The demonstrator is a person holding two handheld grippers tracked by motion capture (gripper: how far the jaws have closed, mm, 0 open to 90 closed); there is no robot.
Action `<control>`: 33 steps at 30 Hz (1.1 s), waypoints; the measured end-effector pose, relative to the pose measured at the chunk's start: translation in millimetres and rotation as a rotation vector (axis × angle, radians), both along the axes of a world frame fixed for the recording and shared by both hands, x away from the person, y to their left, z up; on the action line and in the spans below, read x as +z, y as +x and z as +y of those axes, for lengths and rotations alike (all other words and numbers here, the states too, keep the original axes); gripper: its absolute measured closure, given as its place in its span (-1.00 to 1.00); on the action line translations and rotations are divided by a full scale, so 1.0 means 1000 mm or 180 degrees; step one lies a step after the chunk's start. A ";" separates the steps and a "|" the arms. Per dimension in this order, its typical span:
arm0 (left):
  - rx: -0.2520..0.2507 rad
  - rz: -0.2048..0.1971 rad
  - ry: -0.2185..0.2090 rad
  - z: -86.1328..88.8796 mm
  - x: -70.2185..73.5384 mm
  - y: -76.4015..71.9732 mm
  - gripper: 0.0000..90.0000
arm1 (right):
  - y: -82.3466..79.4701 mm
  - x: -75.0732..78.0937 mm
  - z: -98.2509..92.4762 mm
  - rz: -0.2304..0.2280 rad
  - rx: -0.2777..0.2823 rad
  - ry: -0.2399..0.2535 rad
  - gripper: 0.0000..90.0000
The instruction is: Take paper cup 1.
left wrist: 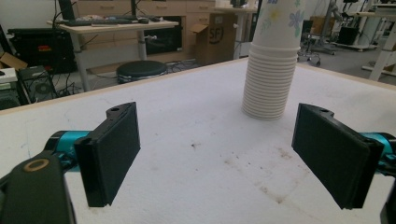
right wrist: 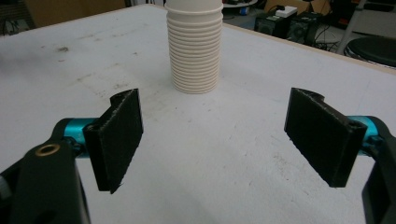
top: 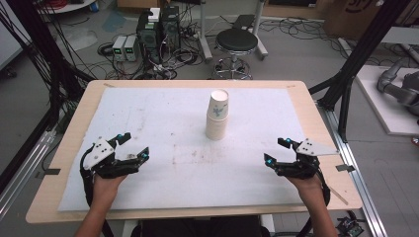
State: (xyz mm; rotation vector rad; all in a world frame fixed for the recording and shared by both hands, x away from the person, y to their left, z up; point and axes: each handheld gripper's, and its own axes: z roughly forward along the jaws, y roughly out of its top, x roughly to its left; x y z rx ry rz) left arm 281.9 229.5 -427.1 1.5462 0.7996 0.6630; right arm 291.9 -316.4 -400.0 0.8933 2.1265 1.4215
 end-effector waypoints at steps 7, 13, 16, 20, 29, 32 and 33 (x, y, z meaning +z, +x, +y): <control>-0.0005 0.0019 0.0015 -0.003 -0.001 0.002 -0.66 | 0.000 0.000 0.001 -0.0004 0.0033 0.0031 -0.56; -0.0005 0.0043 0.0008 -0.005 -0.003 0.005 -0.66 | 0.001 -0.001 0.001 -0.0009 0.0062 0.0056 -0.56; -0.0037 0.0072 -0.0010 -0.005 -0.003 0.005 -0.66 | -0.001 0.000 0.002 -0.0003 0.0066 0.0072 -0.56; -0.0034 0.0056 0.0010 -0.003 -0.002 0.004 -0.66 | 0.000 0.000 0.004 0.0053 0.0094 0.0064 -0.55; -0.0011 0.0068 0.0050 -0.001 -0.003 0.001 -0.67 | -0.002 0.006 0.016 0.0117 0.0043 0.0125 -0.55; -0.0053 0.0098 0.0061 -0.003 -0.005 0.001 -0.67 | 0.000 0.009 0.019 0.0118 0.0055 0.0132 -0.55; -0.0067 0.0110 0.0080 -0.003 -0.005 0.002 -0.67 | 0.001 0.011 0.020 0.0117 0.0057 0.0123 -0.55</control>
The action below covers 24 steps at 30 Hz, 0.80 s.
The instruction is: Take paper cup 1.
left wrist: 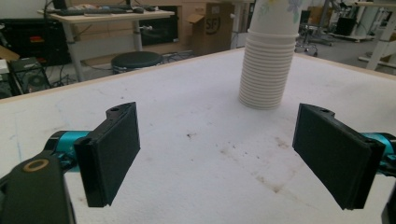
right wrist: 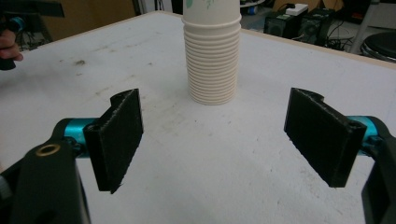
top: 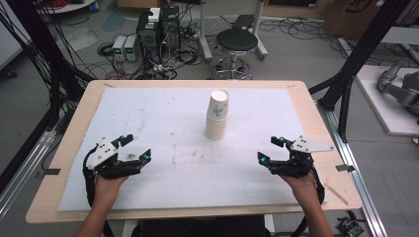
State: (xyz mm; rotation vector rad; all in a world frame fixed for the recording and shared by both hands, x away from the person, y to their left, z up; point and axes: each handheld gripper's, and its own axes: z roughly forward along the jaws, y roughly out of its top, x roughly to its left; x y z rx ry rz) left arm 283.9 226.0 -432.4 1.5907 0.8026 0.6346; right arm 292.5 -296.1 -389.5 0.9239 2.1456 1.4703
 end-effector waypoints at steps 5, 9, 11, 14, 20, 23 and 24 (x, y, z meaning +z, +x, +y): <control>-0.0073 -0.0003 -0.0039 -0.002 0.000 0.001 -0.67 | 0.012 0.016 0.015 -0.0038 0.0036 -0.0099 -0.55; -0.0046 0.0003 -0.0112 -0.002 0.000 0.001 -0.67 | 0.023 0.028 0.028 -0.0066 0.0095 -0.0154 -0.56; -0.0010 0.0058 -0.0140 -0.003 -0.001 0.000 -0.67 | 0.028 0.032 0.034 -0.0062 0.0130 -0.0173 -0.56; -0.0026 0.0043 -0.0153 -0.002 -0.001 -0.001 -0.67 | 0.036 0.038 0.043 -0.0024 0.0170 -0.0214 -0.56; -0.0073 0.0067 -0.0157 -0.003 -0.001 -0.001 -0.67 | 0.057 0.057 0.060 0.0032 0.0243 -0.0306 -0.56; -0.0118 0.0080 -0.0146 -0.004 -0.002 0.000 -0.67 | 0.064 0.063 0.067 0.0034 0.0283 -0.0354 -0.56; -0.0124 0.0081 -0.0141 -0.004 -0.002 0.000 -0.67 | 0.068 0.066 0.071 0.0036 0.0296 -0.0379 -0.56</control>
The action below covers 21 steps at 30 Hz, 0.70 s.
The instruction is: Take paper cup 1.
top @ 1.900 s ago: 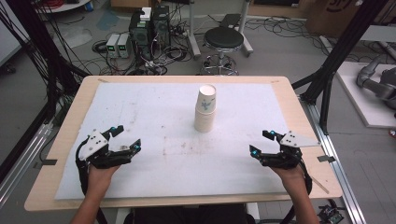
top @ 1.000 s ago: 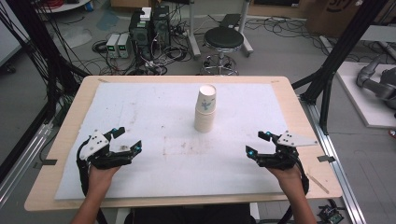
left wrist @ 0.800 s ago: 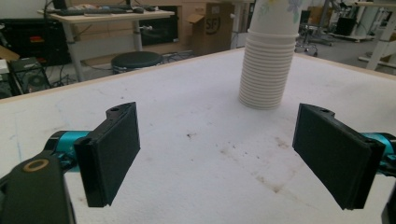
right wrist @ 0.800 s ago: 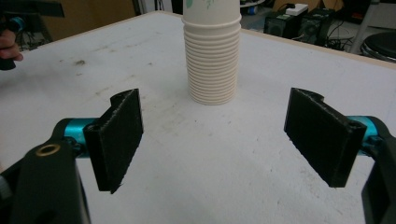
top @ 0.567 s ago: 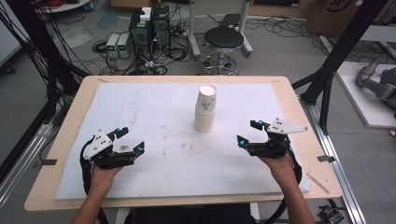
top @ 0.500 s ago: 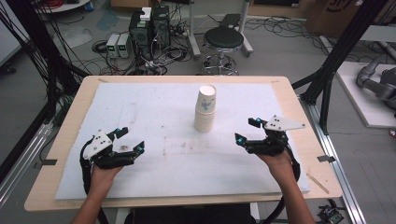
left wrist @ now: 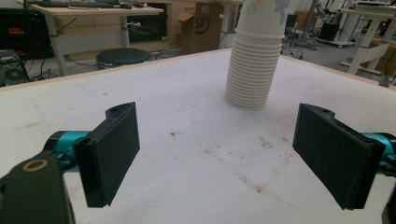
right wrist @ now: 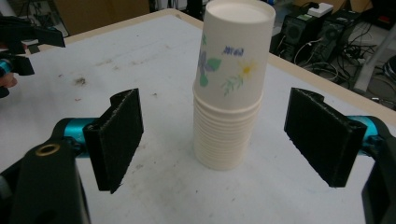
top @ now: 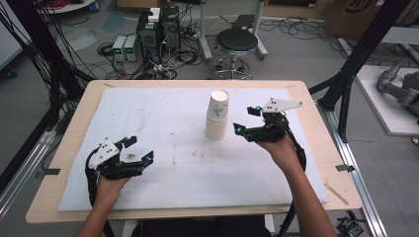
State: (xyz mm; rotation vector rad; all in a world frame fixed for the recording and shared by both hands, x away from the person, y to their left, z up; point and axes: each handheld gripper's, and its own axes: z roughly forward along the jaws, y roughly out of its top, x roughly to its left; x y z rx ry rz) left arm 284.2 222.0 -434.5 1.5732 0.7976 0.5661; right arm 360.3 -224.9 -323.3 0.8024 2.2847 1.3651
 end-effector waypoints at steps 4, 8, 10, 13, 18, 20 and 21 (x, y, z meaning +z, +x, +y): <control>-0.0022 0.0034 0.0023 -0.002 -0.001 0.001 -0.67 | 0.018 0.010 0.014 0.0049 0.0032 -0.0065 -0.56; -0.0044 0.0039 0.0001 -0.003 -0.001 0.002 -0.67 | 0.036 0.015 0.027 0.0111 0.0011 -0.0130 -0.56; -0.0046 0.0041 0.0001 -0.003 -0.001 0.002 -0.67 | 0.043 0.016 0.033 0.0140 0.0012 -0.0143 -0.56; -0.0050 0.0059 0.0003 -0.002 -0.002 0.002 -0.67 | 0.057 0.017 0.044 0.0202 0.0009 -0.0220 -0.56; -0.0040 0.0069 -0.0007 -0.001 -0.002 0.002 -0.67 | 0.069 0.016 0.050 0.0289 -0.0003 -0.0227 -0.56; -0.0038 0.0072 -0.0017 -0.001 -0.002 0.003 -0.67 | 0.075 0.013 0.052 0.0355 -0.0009 -0.0211 -0.56; -0.0036 0.0072 -0.0020 0.000 -0.002 0.003 -0.67 | 0.077 0.012 0.053 0.0368 -0.0005 -0.0214 -0.56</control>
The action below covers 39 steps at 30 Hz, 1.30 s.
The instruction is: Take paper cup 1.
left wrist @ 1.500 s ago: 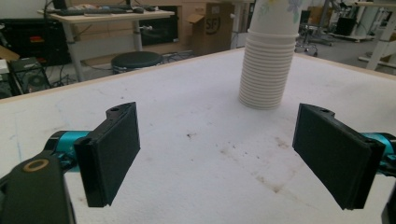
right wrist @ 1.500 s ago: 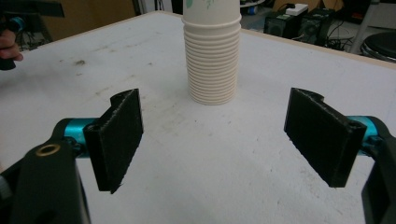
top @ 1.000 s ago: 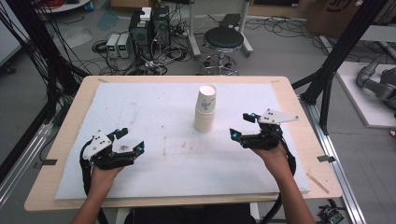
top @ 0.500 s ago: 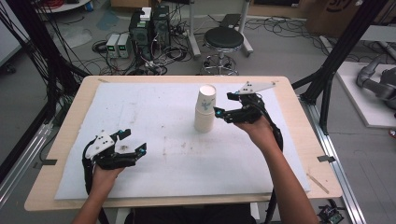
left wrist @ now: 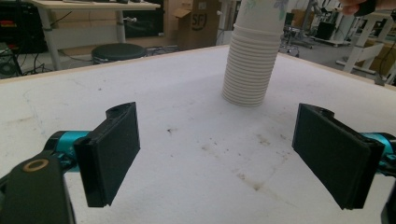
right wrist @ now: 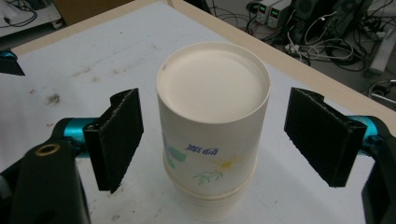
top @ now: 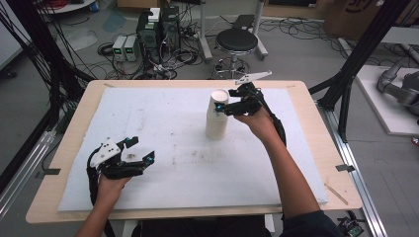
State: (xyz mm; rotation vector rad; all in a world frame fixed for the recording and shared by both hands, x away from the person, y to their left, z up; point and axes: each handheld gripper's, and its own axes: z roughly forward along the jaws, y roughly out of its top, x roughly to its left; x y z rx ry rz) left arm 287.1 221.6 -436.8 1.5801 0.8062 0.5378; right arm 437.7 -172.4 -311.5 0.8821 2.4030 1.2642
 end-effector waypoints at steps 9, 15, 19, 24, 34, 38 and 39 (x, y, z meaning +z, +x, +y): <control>-0.0032 0.0024 -0.0006 -0.002 -0.001 0.001 -0.66 | 0.015 -0.008 0.012 0.0111 0.0097 -0.0092 -0.42; -0.0044 0.0047 -0.0018 -0.002 -0.002 0.002 -0.66 | 0.015 -0.007 0.011 0.0073 0.0139 -0.0050 -0.29; -0.0064 0.0061 -0.0014 -0.001 -0.002 0.003 -0.66 | 0.015 -0.003 0.008 0.0001 0.0154 0.0044 -0.28; -0.0084 0.0081 -0.0022 -0.002 -0.002 0.004 -0.66 | 0.012 0.008 0.003 -0.0060 0.0153 0.0155 -0.25; -0.0088 0.0104 -0.0035 -0.001 -0.003 0.004 -0.65 | 0.009 0.028 0.007 -0.0177 0.0170 0.0149 -0.24; -0.0078 0.0102 -0.0044 0.000 -0.003 0.004 -0.65 | 0.007 0.036 0.006 -0.0217 0.0158 0.0146 -0.24; -0.0076 0.0097 -0.0039 0.000 -0.003 0.004 -0.65 | 0.006 0.040 0.005 -0.0240 0.0161 0.0145 -0.24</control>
